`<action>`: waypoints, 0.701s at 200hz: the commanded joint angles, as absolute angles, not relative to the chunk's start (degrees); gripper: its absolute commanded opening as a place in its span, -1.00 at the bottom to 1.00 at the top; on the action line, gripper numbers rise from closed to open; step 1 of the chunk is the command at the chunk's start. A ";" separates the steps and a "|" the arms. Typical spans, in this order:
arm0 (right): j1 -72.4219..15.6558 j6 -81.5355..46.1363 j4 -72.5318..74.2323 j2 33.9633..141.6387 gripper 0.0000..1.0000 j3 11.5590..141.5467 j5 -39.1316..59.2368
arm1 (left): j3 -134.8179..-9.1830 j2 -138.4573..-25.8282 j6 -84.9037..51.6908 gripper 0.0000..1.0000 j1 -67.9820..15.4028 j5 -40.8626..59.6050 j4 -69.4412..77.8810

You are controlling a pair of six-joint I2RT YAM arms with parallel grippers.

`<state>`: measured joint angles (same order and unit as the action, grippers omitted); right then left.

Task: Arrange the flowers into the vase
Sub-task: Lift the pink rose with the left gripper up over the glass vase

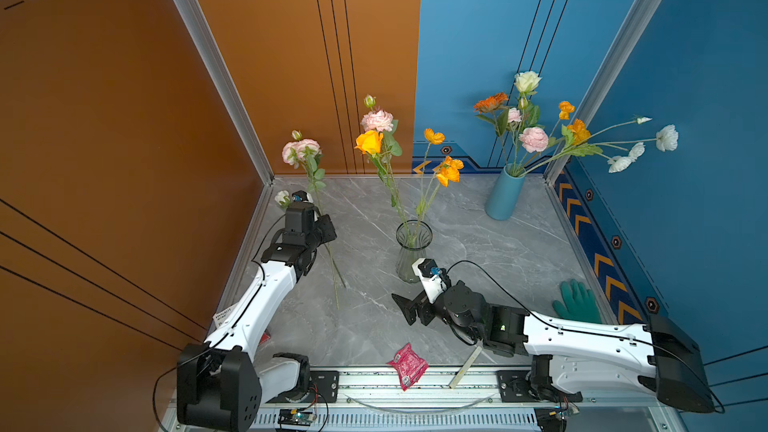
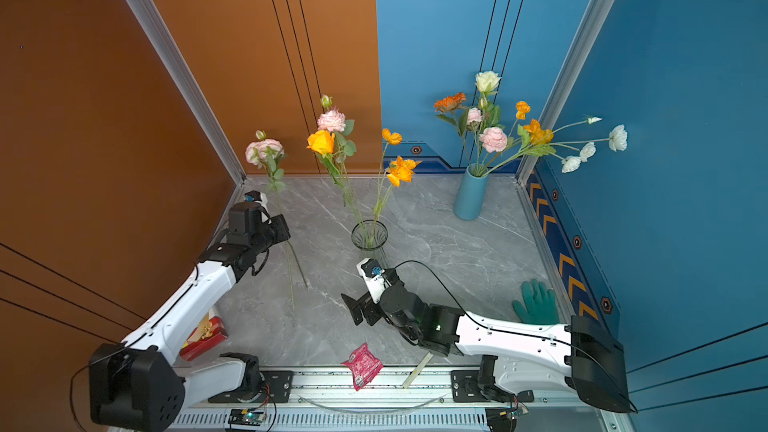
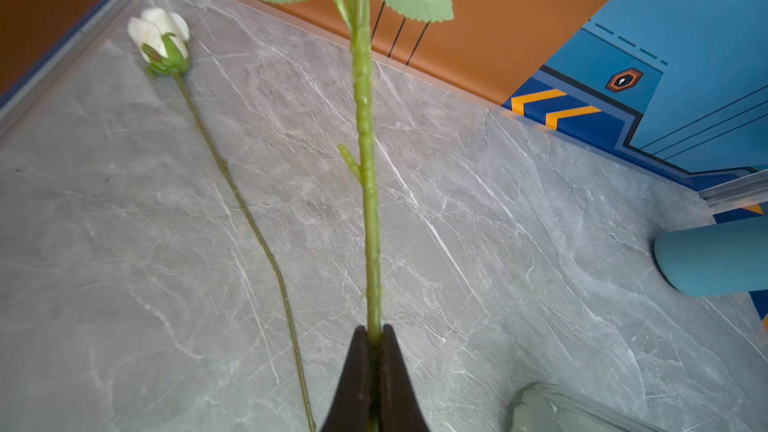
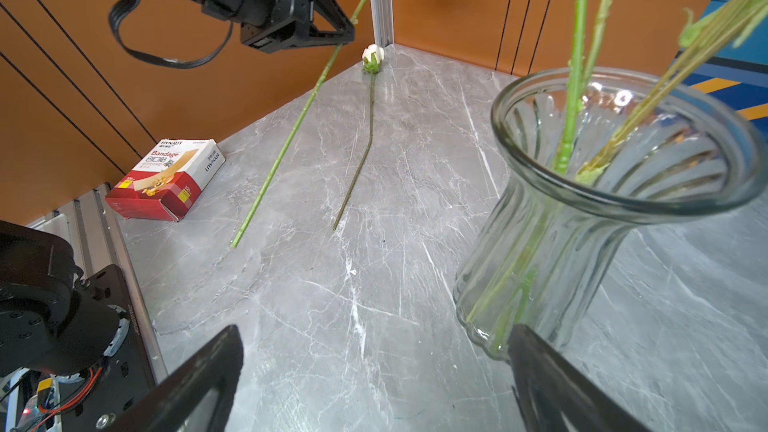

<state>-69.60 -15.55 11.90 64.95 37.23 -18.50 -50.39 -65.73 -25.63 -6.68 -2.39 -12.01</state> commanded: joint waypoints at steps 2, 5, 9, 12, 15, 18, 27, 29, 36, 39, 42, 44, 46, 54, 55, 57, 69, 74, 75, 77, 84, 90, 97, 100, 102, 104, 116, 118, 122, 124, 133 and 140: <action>-70.46 -16.96 9.36 62.84 1.00 36.02 -21.41 | -48.15 -59.38 -26.14 -1.00 -6.14 -4.66 -11.31; -70.50 -16.96 9.34 62.64 1.00 35.91 -21.56 | -47.94 -58.48 -26.11 -1.00 -6.15 -4.66 -11.27; -70.49 -17.05 9.39 62.34 1.00 35.76 -21.84 | -47.67 -57.45 -26.03 -1.00 -6.11 -4.68 -11.29; -70.57 -17.13 9.42 62.17 1.00 35.54 -21.96 | -47.44 -56.73 -26.02 -1.00 -6.14 -4.62 -11.29; -70.54 -17.23 9.41 61.96 1.00 35.47 -22.12 | -47.33 -55.97 -25.95 -1.00 -6.17 -4.58 -11.30; -70.56 -17.23 9.48 61.78 1.00 35.31 -22.29 | -47.26 -55.33 -25.89 -1.00 -6.15 -4.57 -11.30; -70.58 -17.26 9.45 61.23 1.00 35.01 -22.57 | -47.27 -53.52 -25.94 -1.00 -6.21 -4.01 -11.33; -70.53 -17.30 9.44 61.19 1.00 35.01 -22.58 | -47.30 -53.13 -25.93 -1.00 -6.19 -3.68 -9.82; -70.66 -17.29 9.24 60.84 1.00 34.94 -22.58 | -47.37 -51.99 -25.88 -1.00 -6.31 -2.63 -9.03; -70.60 -17.23 9.11 60.70 1.00 34.89 -22.63 | -47.45 -51.48 -25.97 -1.00 -6.35 -2.23 -8.90; -70.60 -17.16 8.95 60.63 1.00 34.97 -22.64 | -47.65 -50.90 -25.93 -1.00 -6.47 -1.73 -8.76; -70.54 -17.14 8.83 60.53 1.00 34.98 -22.71 | -47.77 -50.56 -25.99 -1.00 -6.52 -1.44 -8.67; -70.63 -17.07 8.69 60.44 1.00 35.00 -22.73 | -47.87 -50.13 -26.01 -1.00 -6.66 -1.15 -8.52; -70.57 -16.82 8.07 60.14 1.00 35.13 -22.98 | -48.15 -48.73 -25.89 -1.00 -7.43 -0.78 -7.69; -70.58 -16.85 7.99 60.09 1.00 35.14 -23.05 | -48.25 -48.45 -25.82 -1.00 -7.54 -0.79 -7.58; -70.55 -16.74 7.78 60.00 1.00 35.15 -23.14 | -48.29 -48.15 -25.79 -1.00 -7.80 -0.79 -7.30; -70.50 -16.31 7.39 59.34 1.00 35.14 -23.55 | -49.06 -46.04 -25.29 -1.00 -9.14 -0.07 -5.66; -70.42 -16.26 7.32 59.05 1.00 35.08 -23.70 | -49.48 -45.36 -25.31 -1.00 -9.61 1.01 -4.65; -70.41 -16.30 7.35 59.01 1.00 35.07 -23.63 | -49.53 -45.18 -25.31 -1.00 -9.73 1.21 -4.39; -70.34 -16.23 7.31 58.94 1.00 35.07 -23.64 | -49.60 -44.91 -25.31 -1.00 -10.08 1.58 -3.80; -70.15 -16.15 7.06 58.65 1.00 35.07 -23.59 | -50.02 -44.19 -25.28 -1.00 -11.09 3.23 -1.66; -69.99 -16.01 6.82 58.39 1.00 35.07 -23.56 | -50.20 -43.75 -25.31 -1.00 -12.50 4.37 0.71; -69.72 -15.96 6.51 58.15 1.00 35.07 -23.63 | -50.15 -43.51 -25.90 -1.00 -14.32 4.61 3.87; -69.51 -15.91 6.36 57.98 1.00 35.07 -23.66 | -50.06 -43.51 -26.34 -1.00 -15.07 4.58 5.27; -69.41 -15.93 6.27 57.89 1.00 35.02 -23.69 | -50.04 -43.64 -26.65 -1.00 -15.83 4.46 6.59; -69.33 -15.91 6.26 57.89 1.00 35.00 -23.67 | -49.91 -43.78 -27.05 -1.00 -16.42 4.35 7.71; -68.25 -16.10 6.43 57.02 1.00 34.48 -23.21 | -49.74 -45.54 -28.12 -1.00 -21.29 4.07 15.43; -68.06 -16.16 6.49 56.86 1.00 34.39 -23.14 | -49.92 -45.88 -27.95 -1.00 -22.35 3.89 16.65; -67.63 -16.31 6.59 56.58 1.00 34.19 -22.84 | -50.47 -46.63 -27.19 -1.00 -24.47 3.30 18.34; -67.40 -16.38 6.61 56.42 1.00 34.12 -22.67 | -50.70 -47.06 -26.60 -1.00 -25.45 2.91 18.91; -66.60 -16.85 6.06 55.59 1.00 34.15 -22.07 | -52.49 -48.92 -22.45 -1.00 -31.01 0.53 21.21; -66.20 -17.08 5.17 54.88 1.00 34.27 -22.06 | -54.05 -50.61 -18.28 -1.00 -34.86 -1.16 22.68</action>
